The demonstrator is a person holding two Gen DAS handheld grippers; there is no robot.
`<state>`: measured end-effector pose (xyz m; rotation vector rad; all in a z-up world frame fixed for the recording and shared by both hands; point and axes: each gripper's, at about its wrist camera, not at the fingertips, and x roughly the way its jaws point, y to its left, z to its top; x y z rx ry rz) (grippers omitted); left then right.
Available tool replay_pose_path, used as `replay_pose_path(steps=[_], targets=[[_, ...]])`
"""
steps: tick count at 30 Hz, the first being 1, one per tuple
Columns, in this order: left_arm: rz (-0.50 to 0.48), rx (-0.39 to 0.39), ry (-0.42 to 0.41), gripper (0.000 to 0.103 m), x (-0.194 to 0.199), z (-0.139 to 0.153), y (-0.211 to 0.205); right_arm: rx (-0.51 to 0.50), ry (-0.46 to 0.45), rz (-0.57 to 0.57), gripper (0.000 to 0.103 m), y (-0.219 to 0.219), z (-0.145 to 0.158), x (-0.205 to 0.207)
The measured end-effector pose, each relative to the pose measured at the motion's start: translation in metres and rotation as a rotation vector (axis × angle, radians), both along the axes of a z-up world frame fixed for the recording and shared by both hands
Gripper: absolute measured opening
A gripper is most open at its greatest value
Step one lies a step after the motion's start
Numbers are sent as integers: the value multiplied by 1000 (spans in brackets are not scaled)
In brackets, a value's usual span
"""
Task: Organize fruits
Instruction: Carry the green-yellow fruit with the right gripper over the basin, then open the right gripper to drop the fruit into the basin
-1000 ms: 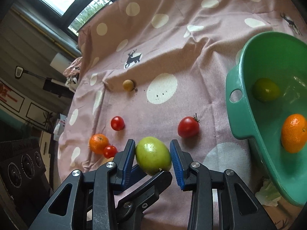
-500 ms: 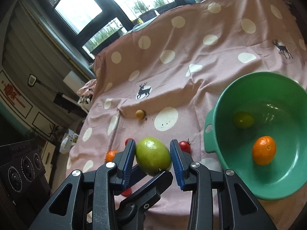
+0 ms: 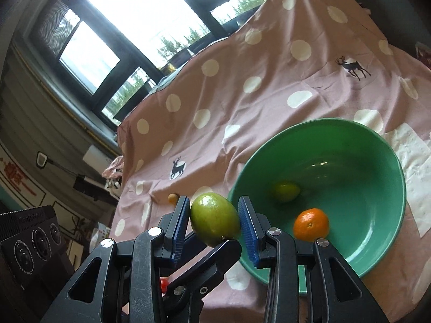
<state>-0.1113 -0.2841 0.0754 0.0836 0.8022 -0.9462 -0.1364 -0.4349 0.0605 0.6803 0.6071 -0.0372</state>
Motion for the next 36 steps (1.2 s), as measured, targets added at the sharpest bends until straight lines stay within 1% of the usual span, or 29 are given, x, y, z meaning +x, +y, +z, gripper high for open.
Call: replay_pose_path(steps=[4,15,31,36], targets=[[-31,10,16,29,1,-5,-15,25,13,-41,40,-15,-5,-4],[-110,27,108,29,12,-23,-42,54,93,-135,40,-40,-22,-8],[-140,43,184,30,18,-35,-54,50,155,-183,40,-50,-32,-6],[-142,47,195,30,20,-38,-58,53,169,-186,40,-51,-35,-5]])
